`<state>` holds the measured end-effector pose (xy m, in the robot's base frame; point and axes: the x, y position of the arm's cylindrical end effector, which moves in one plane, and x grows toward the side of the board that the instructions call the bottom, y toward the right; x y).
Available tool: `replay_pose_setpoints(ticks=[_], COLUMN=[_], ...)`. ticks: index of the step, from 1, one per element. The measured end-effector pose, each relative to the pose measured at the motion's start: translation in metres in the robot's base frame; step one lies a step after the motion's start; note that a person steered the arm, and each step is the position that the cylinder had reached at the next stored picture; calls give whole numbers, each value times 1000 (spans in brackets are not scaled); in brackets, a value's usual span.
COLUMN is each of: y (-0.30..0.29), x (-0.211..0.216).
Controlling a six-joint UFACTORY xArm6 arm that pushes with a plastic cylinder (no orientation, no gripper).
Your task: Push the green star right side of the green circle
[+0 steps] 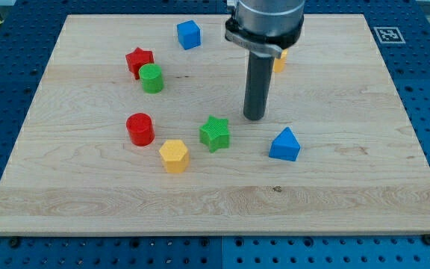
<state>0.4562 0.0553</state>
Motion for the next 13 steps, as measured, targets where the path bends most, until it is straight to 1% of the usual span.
replay_pose_setpoints(ticks=[2, 3, 4, 5, 6, 7, 8, 9, 10, 11, 12, 13], y=[0, -23, -77, -81, -85, -85, -85, -85, -68, -3, 17, 1], x=[57, 57, 57, 52, 36, 33, 20, -11, -15, -13, -22, -29])
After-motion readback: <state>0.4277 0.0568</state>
